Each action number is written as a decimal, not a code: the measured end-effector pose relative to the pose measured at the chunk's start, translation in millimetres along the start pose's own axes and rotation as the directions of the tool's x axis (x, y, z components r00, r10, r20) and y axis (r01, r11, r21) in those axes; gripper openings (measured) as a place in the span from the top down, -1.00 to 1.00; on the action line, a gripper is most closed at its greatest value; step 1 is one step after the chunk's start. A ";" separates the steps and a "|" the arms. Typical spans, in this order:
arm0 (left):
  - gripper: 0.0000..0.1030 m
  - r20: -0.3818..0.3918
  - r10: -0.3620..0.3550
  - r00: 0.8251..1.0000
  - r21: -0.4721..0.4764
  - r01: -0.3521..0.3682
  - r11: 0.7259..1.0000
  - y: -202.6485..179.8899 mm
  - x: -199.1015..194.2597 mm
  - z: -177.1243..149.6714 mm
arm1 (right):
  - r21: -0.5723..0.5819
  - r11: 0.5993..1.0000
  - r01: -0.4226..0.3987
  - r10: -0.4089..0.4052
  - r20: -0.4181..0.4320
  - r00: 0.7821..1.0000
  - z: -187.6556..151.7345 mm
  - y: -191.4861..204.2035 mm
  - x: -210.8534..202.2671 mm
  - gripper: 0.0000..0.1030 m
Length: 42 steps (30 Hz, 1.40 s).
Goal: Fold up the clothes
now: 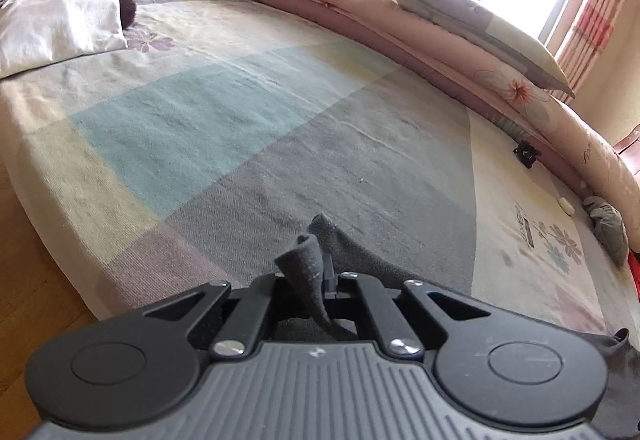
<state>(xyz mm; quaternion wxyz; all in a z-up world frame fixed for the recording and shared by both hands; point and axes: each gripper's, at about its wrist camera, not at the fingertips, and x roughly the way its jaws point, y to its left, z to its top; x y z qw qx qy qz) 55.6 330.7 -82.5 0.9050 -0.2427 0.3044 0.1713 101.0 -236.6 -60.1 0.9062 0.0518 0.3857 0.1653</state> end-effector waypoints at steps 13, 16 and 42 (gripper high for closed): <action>0.86 0.010 0.062 0.998 0.087 -0.062 0.994 8.8 -17.4 11.7 | 0.031 0.999 0.015 -0.016 0.028 0.999 3.6 -6.6 2.4 -0.03; 0.85 0.031 0.027 0.999 0.153 -0.031 0.988 -5.1 -21.1 15.0 | 0.018 1.000 0.009 -0.009 0.029 1.000 7.6 0.1 4.4 -0.04; 0.17 -0.227 -0.258 0.939 0.382 0.330 0.863 -49.6 -12.4 -40.9 | -0.240 0.964 -0.115 0.111 -0.030 0.993 33.0 89.9 30.6 -0.16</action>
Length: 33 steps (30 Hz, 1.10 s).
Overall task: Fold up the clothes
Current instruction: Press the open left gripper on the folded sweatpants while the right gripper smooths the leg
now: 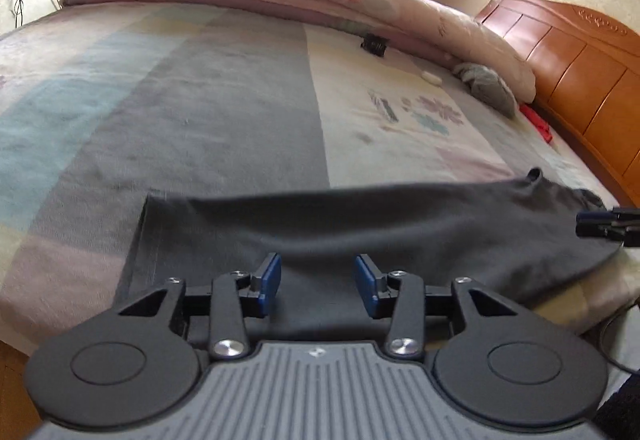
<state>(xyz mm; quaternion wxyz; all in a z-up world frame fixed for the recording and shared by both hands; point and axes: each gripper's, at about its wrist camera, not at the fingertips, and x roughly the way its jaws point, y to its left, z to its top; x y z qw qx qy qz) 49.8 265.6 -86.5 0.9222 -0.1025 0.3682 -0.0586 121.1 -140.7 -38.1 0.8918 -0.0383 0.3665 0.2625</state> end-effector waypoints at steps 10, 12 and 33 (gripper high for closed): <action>0.30 0.060 0.218 0.974 -0.092 -0.212 0.973 39.2 -30.3 7.5 | -0.012 1.000 -0.027 0.027 -0.026 0.999 -1.9 7.3 1.7 -0.18; 0.18 0.078 0.155 0.985 -0.050 -0.152 0.987 26.4 -31.8 6.8 | -0.020 0.999 -0.046 0.045 -0.038 0.998 -2.4 11.9 5.6 -0.18; -0.03 0.013 -0.043 0.999 0.227 0.039 0.973 -76.4 15.0 12.0 | -0.363 0.905 -0.223 0.202 -0.096 0.975 -4.4 107.8 42.5 0.56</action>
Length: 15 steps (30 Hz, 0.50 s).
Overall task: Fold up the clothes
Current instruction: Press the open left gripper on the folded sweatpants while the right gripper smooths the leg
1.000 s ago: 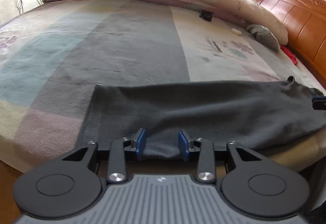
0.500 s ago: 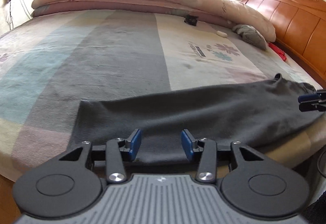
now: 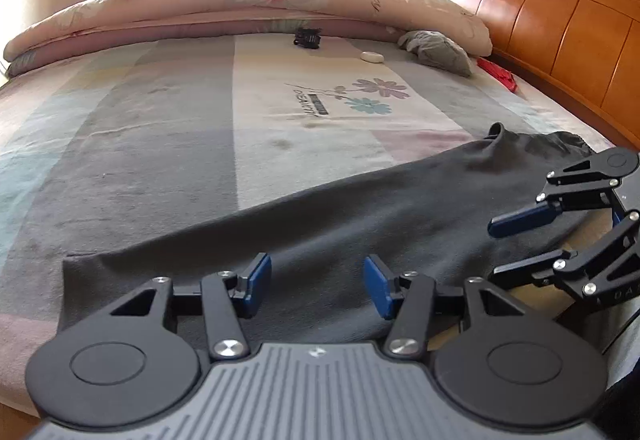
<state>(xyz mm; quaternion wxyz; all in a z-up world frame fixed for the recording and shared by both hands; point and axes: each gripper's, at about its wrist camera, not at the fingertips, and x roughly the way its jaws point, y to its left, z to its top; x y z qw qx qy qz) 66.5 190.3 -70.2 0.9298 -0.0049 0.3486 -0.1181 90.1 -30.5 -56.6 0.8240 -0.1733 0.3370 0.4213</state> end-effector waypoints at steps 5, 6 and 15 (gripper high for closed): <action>-0.03 -0.003 -0.013 1.000 -0.005 0.013 1.000 -5.9 7.9 2.6 | -0.142 0.989 -0.037 0.035 -0.020 0.999 1.4 14.8 14.1 0.58; -0.03 -0.002 -0.014 1.000 -0.008 0.014 1.000 -5.2 6.9 2.9 | -0.170 0.984 -0.045 0.041 -0.024 0.999 1.6 17.8 16.9 0.58; -0.11 0.001 0.019 1.000 -0.062 -0.019 0.998 10.4 -8.8 -2.1 | -0.335 0.937 -0.099 0.081 -0.067 0.994 4.2 26.1 35.8 0.56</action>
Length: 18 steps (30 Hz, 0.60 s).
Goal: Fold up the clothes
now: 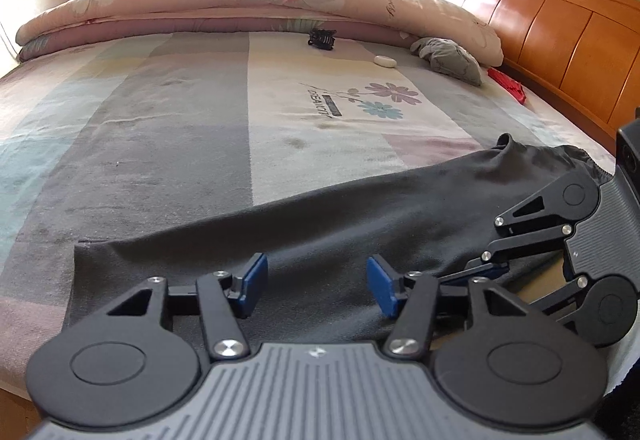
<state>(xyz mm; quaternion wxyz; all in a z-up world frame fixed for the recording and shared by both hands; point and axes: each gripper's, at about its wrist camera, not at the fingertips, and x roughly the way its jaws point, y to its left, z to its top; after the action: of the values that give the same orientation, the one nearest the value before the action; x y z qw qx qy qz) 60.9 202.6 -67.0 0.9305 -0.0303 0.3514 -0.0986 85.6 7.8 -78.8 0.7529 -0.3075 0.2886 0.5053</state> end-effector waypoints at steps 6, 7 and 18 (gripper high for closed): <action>-0.18 -0.025 0.015 1.000 -0.031 -0.016 0.999 7.8 6.3 -4.3 | 0.023 1.000 0.008 -0.008 -0.017 1.000 4.1 -0.5 -0.2 0.93; -0.18 -0.028 0.020 0.999 -0.034 -0.021 0.999 8.3 6.8 -4.9 | 0.049 0.999 -0.004 0.005 -0.014 1.000 3.4 -2.5 -2.2 0.93; -0.20 -0.028 -0.028 0.999 0.023 0.029 0.999 -7.3 19.2 -6.8 | 0.331 0.933 -0.143 0.138 0.039 0.990 -4.2 -24.4 -24.8 0.90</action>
<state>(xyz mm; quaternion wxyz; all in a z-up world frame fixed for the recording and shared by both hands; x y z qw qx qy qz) 69.4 191.6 -83.7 0.9244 -0.0231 0.3626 -0.1164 100.0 -17.2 -58.7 0.7582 -0.1508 0.3850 0.5042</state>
